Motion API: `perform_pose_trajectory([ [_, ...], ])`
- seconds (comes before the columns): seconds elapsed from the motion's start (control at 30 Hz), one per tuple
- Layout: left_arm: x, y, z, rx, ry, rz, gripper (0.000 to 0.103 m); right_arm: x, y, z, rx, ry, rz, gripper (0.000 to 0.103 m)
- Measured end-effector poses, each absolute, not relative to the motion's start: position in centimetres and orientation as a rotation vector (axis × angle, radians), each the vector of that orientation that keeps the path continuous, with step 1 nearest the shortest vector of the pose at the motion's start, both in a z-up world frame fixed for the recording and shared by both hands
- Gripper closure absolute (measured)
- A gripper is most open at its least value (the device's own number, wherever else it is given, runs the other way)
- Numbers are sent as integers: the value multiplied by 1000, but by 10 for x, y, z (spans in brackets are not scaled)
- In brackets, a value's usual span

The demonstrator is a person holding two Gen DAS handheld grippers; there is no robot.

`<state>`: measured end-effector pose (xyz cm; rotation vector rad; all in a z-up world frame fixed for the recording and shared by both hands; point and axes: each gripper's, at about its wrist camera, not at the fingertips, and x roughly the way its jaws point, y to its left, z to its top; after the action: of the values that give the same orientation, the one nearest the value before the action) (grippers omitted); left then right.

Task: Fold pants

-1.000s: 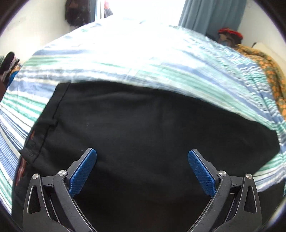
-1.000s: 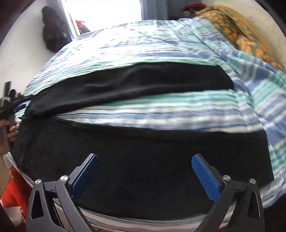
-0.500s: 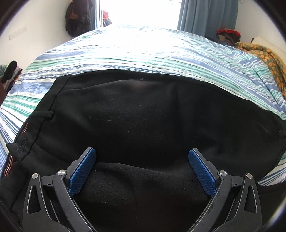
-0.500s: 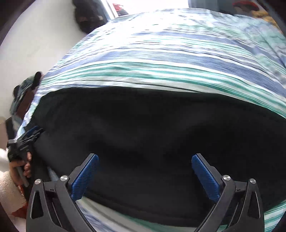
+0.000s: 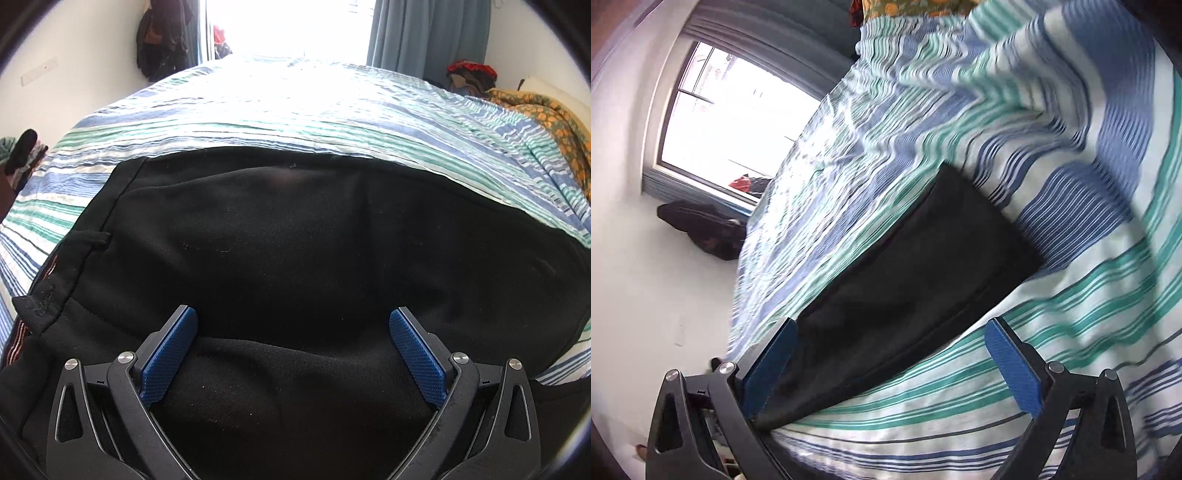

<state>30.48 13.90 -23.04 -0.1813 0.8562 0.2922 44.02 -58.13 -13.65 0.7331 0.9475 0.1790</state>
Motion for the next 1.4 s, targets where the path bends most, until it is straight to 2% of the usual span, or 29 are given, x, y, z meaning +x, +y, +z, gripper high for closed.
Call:
perform_pose_trajectory([
  [0.1, 305, 138, -230, -177, 857, 296, 1, 455, -584, -159, 691, 972, -37, 3],
  [0.17, 305, 139, -230, -177, 857, 295, 1, 457, -603, -166, 807, 880, -109, 4],
  [0.23, 305, 138, -230, -179, 855, 294, 1, 461, -609, -165, 867, 803, -142, 13],
  [0.27, 305, 139, -230, -180, 855, 293, 1, 466, -607, -165, 860, 797, -137, 37],
  [0.3, 304, 139, -230, -180, 854, 293, 1, 470, -604, -162, 831, 809, -135, 77],
  [0.33, 304, 138, -230, -180, 854, 294, 1, 475, -598, -156, 789, 815, -127, 85],
  [0.47, 304, 138, -230, -180, 853, 294, 1, 452, -534, -91, 373, 777, 127, 87],
  [0.6, 305, 138, -230, -177, 856, 296, 1, 360, -458, -40, -24, 782, 421, 88],
  [0.7, 307, 136, -231, -166, 863, 306, 1, 270, -462, -41, -93, 803, 430, 89],
  [0.77, 307, 137, -231, -165, 862, 307, 1, 239, -492, -62, -87, 840, 307, 87],
  [0.83, 308, 136, -230, -161, 872, 311, 1, 233, -531, -94, -87, 923, 69, 74],
  [0.87, 309, 135, -230, -154, 883, 317, 1, 235, -552, -112, -102, 984, -57, 62],
  [0.93, 312, 132, -227, -128, 905, 338, 1, 224, -576, -128, -80, 1014, -180, 58],
  [1.0, 312, 129, -221, -104, 933, 357, 1, 210, -582, -121, -36, 950, -240, 44],
  [1.1, 299, 126, -203, -116, 961, 346, 1, 189, -566, -98, -73, 854, -321, 31],
  [1.23, 253, 120, -176, -223, 944, 271, 1, 158, -514, -53, -168, 710, -345, 27],
  [1.4, 182, 96, -166, -262, 928, 204, 1, 132, -416, -21, -200, 559, -202, 9],
])
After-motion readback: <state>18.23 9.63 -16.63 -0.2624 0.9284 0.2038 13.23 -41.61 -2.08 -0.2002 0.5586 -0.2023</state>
